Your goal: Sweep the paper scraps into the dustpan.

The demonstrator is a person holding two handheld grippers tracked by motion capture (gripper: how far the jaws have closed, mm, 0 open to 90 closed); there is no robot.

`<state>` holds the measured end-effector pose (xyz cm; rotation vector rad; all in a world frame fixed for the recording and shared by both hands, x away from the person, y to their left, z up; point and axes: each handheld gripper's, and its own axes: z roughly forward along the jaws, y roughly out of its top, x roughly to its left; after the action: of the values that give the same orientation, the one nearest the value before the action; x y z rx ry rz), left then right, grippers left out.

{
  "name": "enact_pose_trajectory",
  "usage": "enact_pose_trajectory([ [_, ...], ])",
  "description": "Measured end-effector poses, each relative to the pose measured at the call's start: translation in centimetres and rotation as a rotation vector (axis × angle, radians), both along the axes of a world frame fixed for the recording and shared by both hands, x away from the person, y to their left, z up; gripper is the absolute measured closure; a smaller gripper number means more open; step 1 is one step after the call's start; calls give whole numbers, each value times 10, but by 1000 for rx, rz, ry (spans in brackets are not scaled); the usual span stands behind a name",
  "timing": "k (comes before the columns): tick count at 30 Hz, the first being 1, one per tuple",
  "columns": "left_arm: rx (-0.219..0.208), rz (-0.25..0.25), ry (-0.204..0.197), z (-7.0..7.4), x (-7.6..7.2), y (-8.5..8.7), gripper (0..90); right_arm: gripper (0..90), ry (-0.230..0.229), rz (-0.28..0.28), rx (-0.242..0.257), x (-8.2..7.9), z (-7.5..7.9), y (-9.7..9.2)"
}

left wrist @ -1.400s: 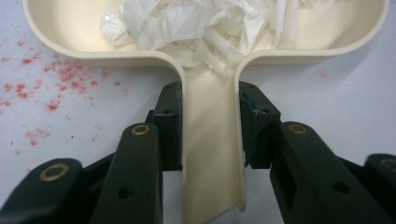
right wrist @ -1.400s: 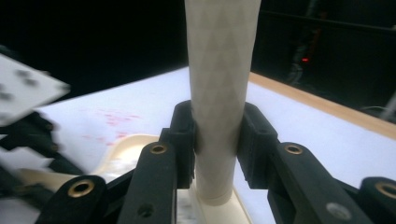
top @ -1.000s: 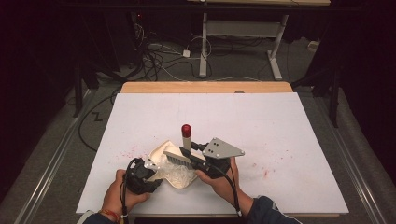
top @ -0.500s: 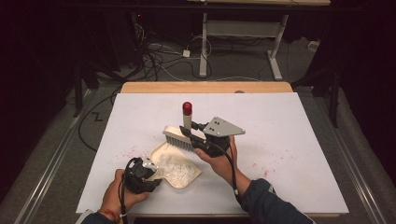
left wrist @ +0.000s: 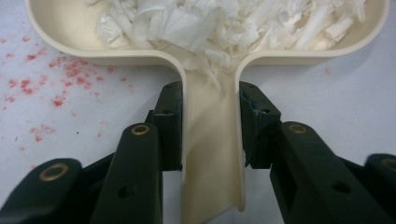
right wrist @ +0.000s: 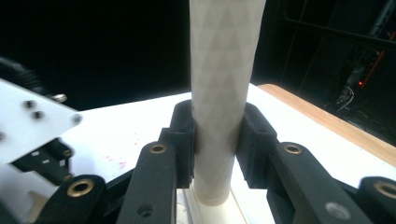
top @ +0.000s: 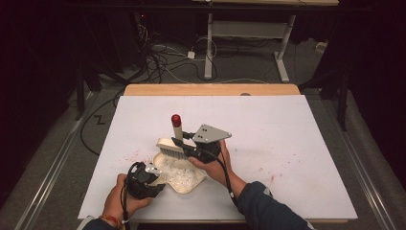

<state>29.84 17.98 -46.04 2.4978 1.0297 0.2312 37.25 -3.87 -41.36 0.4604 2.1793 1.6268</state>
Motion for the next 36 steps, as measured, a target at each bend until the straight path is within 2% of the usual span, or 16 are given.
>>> enact_pose_trajectory([
  [2,5,2,-3,0,-1,-1,632,715,-14,-13,-2,-2,4,-4],
  [6,8,6,-2,0,-1,-1,633,715,-14,-40,51,-1,17,-22],
  [12,6,8,-1,0,-1,-1,633,715,-30,-109,90,0,40,-58],
  [13,7,9,0,0,-1,-1,632,715,-8,-120,96,0,43,-71],
  [15,7,10,0,0,-1,-1,632,715,8,-123,89,-1,43,-78],
  [23,7,13,-2,-1,-2,-1,632,715,14,-154,36,-13,34,-102],
  [25,4,13,-1,-1,-2,-1,632,714,-4,-176,14,-15,31,-109],
  [27,6,12,-2,-1,-2,-1,632,715,-55,-227,-20,-17,26,-114],
  [28,6,13,-3,-1,-2,-1,632,714,-56,-244,-25,-16,23,-116],
  [30,7,14,-3,-1,-2,-1,632,715,-32,-251,-28,-14,19,-117],
  [34,7,14,0,-1,-2,-1,632,715,-28,-235,-68,-14,7,-109],
  [36,9,13,0,-1,-1,-2,633,715,18,-200,-42,-14,2,-104],
])
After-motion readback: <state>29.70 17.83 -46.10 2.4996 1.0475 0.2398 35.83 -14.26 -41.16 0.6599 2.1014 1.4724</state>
